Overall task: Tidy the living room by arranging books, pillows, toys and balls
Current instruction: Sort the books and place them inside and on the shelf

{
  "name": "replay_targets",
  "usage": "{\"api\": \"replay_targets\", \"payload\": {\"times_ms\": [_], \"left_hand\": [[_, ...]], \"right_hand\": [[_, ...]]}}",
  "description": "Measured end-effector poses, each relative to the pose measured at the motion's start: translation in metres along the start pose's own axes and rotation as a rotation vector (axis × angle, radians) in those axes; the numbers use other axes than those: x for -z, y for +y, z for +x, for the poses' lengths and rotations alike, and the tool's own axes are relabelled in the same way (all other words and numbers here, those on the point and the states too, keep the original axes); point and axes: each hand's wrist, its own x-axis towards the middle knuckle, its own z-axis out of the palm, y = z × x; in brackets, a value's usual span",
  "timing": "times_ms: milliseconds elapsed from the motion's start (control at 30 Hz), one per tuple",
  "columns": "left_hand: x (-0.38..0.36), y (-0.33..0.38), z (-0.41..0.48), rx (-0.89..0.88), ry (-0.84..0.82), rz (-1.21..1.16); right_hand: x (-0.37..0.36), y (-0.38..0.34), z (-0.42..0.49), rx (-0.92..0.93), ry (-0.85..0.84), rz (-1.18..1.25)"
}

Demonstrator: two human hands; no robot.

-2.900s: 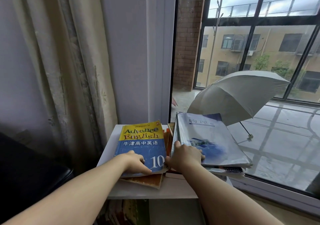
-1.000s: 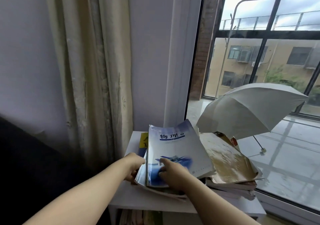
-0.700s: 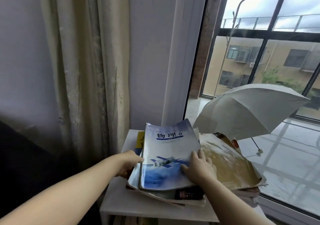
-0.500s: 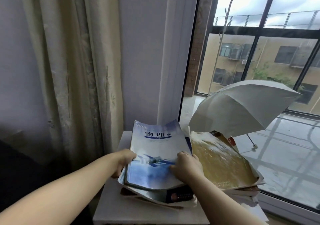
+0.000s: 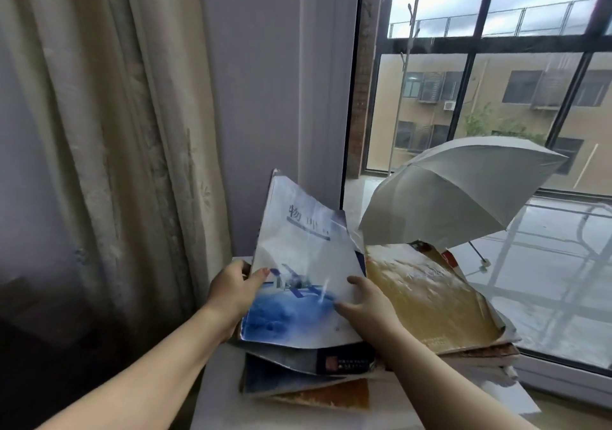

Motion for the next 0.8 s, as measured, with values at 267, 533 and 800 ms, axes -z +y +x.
{"api": "replay_targets", "payload": {"times_ms": [267,533,800], "left_hand": [[0.024,0.017,-0.007,-0.262,0.073,-0.206],[0.048,0.022,-0.014,-0.305,0.057,-0.437],[0.045,0.018,-0.005,-0.238,-0.120,-0.474]], "right_hand": [[-0.015,-0.008,0.021,-0.118,0.133,0.300],[0.010,-0.039,0.037,-0.143,-0.022,0.998],[0.030,-0.044,0.035,0.046,0.134,1.137]]}}
